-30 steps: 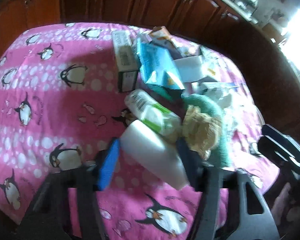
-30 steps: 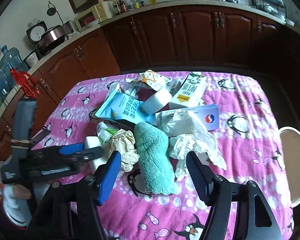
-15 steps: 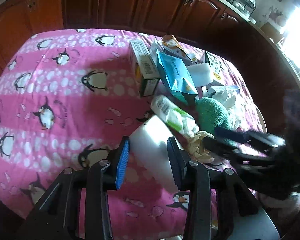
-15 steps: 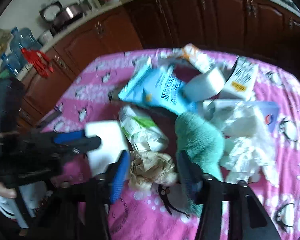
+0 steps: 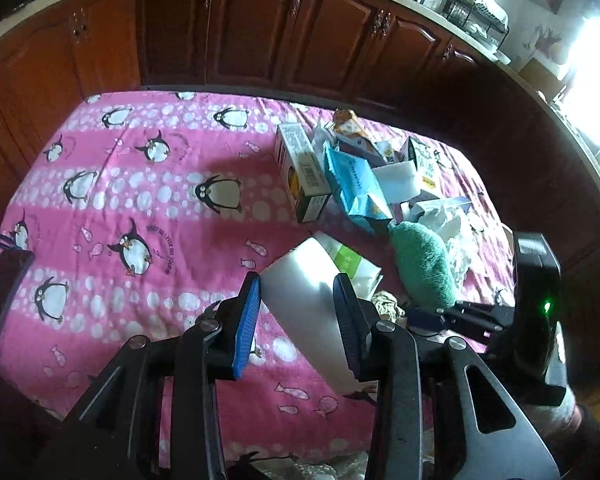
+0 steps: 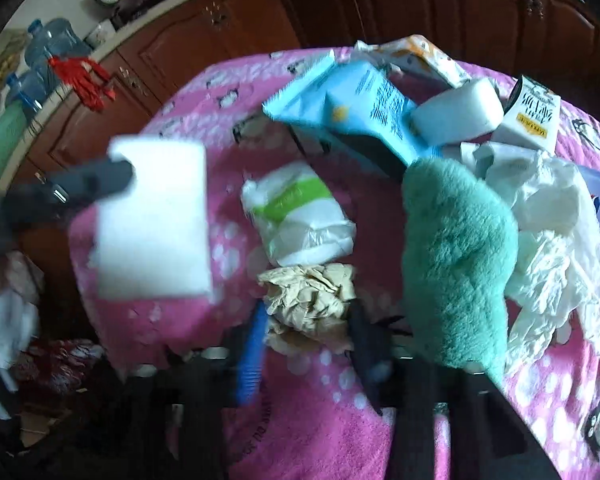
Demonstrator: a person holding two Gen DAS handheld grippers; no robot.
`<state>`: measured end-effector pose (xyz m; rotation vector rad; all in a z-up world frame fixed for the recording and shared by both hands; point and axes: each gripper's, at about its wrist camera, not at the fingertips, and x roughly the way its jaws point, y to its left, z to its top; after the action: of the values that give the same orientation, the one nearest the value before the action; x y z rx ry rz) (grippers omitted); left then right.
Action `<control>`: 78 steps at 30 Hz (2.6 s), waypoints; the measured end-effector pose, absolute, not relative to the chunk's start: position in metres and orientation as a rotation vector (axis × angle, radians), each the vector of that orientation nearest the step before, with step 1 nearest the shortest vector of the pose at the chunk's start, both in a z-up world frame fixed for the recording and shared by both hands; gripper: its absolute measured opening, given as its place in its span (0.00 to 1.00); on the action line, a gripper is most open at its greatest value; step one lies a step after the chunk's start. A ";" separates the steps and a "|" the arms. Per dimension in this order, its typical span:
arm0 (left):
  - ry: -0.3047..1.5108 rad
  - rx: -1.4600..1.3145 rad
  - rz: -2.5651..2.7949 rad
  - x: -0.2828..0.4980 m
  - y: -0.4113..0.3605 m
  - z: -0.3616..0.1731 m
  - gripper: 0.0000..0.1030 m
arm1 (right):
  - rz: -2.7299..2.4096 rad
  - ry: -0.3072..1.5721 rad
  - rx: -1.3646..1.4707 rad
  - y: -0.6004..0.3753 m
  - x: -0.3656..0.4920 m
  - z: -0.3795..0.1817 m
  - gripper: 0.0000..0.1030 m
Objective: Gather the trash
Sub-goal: 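Reach the right tool to the crumpled beige tissue and grasp it, then carry the tissue over the white bin and open the right tool, then move the right tool back to the white crumpled tissue on the table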
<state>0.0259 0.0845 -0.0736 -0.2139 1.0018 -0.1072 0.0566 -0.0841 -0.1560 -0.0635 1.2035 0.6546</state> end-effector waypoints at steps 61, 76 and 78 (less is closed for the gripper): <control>1.000 0.033 -0.600 0.129 -0.298 -0.090 0.50 | -0.241 1.012 0.377 -0.500 0.021 -0.118 0.48; 0.935 0.076 -0.525 0.096 -0.250 -0.068 0.50 | -0.120 0.964 0.339 -0.446 0.021 -0.086 0.54; 0.935 0.073 -0.513 0.092 -0.236 -0.068 0.50 | -0.090 0.965 0.329 -0.433 0.022 -0.083 0.55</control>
<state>0.0915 -0.2357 -0.0680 0.0726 0.9354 -0.5125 0.0223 -0.4328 -0.0834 0.3291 0.9647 -0.0900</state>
